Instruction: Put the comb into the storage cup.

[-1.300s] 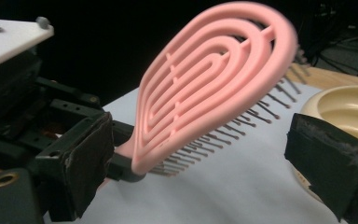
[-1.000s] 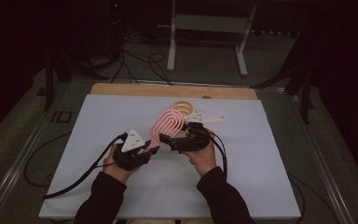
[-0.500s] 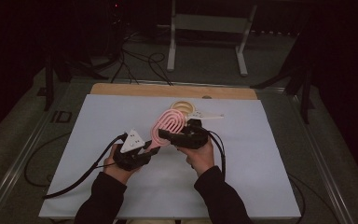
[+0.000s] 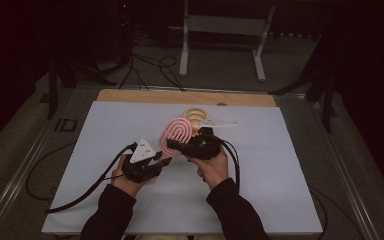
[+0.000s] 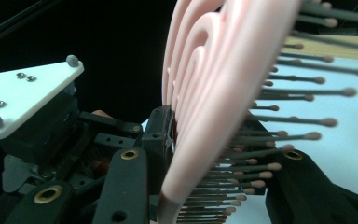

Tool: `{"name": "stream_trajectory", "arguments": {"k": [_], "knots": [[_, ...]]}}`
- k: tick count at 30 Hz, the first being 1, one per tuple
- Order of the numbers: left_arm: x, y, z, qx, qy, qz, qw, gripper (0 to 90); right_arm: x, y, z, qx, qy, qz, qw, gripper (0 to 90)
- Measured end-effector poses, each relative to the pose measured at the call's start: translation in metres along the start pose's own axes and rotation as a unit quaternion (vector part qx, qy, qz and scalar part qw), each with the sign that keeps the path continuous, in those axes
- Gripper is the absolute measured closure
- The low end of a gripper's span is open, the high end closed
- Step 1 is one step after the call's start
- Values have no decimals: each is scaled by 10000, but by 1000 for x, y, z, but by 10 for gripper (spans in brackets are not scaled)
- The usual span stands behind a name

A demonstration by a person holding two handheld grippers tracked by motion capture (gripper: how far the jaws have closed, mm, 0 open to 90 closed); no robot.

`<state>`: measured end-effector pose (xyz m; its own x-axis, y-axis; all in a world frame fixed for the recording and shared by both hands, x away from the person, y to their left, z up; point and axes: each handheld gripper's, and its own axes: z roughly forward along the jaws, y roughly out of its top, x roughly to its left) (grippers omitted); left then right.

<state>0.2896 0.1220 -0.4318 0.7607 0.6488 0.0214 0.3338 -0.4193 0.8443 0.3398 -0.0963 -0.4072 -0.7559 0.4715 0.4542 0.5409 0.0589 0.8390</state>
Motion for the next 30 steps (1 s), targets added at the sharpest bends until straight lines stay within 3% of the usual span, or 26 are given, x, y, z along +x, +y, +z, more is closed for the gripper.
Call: {"name": "stream_trajectory", "arguments": {"k": [21, 27, 30], "knots": [[0, -1, 0, -58, -117, 5, 9999, 663, 5, 1, 0, -124, 47, -11, 9999, 637], [1, 0, -2, -65, -166, -54, 9998, 572, 6, 2, 0, -118, 21, -53, 9999, 637], [1, 0, -2, -58, -145, -64, 9999, 483, 6, 2, 0, -111, 13, -45, 9999, 637]]}}
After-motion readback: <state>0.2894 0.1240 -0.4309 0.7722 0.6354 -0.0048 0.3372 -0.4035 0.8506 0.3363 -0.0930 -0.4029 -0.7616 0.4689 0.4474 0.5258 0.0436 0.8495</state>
